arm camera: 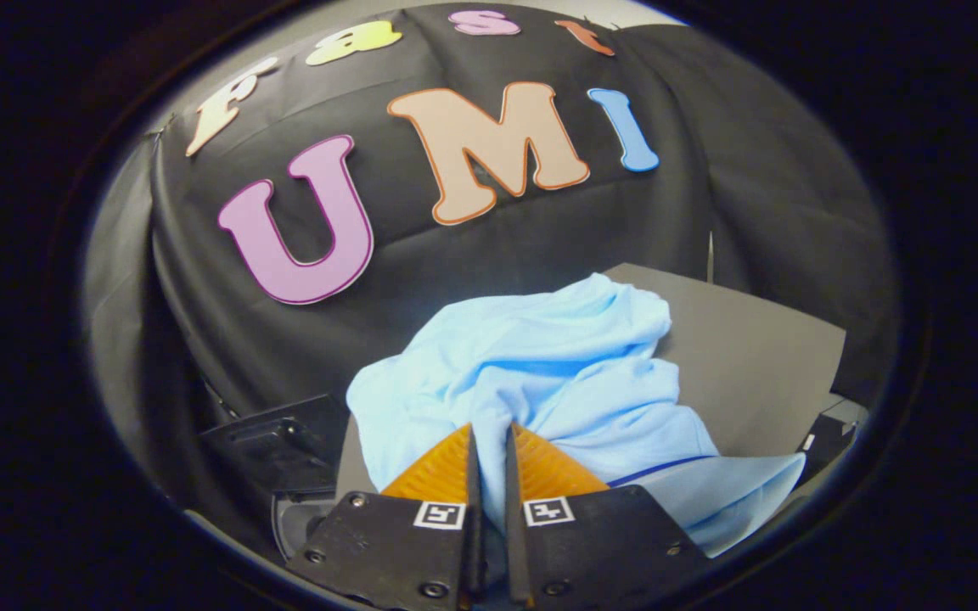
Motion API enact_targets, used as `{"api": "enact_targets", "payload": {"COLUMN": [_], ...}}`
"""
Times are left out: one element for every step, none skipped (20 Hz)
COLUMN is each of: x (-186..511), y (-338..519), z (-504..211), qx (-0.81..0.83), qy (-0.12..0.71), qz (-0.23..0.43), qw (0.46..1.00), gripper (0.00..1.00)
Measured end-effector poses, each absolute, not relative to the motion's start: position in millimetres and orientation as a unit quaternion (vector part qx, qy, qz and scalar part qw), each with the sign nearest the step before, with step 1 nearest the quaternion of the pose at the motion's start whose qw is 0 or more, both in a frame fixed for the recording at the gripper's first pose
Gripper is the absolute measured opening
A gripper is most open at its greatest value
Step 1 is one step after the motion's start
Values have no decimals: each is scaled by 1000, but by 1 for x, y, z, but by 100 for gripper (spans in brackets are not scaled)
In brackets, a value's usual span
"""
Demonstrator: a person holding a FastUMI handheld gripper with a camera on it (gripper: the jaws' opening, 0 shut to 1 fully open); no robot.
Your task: Put the clothes into the washing machine and then close the washing machine lid.
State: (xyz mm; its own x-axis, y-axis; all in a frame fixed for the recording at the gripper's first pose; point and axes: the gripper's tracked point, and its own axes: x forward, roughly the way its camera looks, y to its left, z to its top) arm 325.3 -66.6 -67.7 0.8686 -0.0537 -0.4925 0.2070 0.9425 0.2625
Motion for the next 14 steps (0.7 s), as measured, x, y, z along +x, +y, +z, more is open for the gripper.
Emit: {"api": "enact_targets", "payload": {"x": [323,320,319,316,315,313,313,311,309,309,309,308,308,309], "y": [-56,-44,-31,-17,-3,12,24,36,48,58,69,79,89,99], "z": [-68,-68,-68,-68,-67,-67,-66,-66,-69,-70,-74,-79,-82,-86], "qx": [148,140,136,133,132,128,125,120,110,90,64,35,11,-8], "qy": [247,250,253,255,250,248,241,237,237,234,238,240,240,239], "qz": [-58,-48,-39,-29,-20,-10,-2,5,11,15,18,24,29,36], "qw": [956,957,957,957,959,960,962,964,965,968,969,970,970,970], "gripper": [11,11,11,11,11,8,8,8,6,6,5,5,6,6]}}
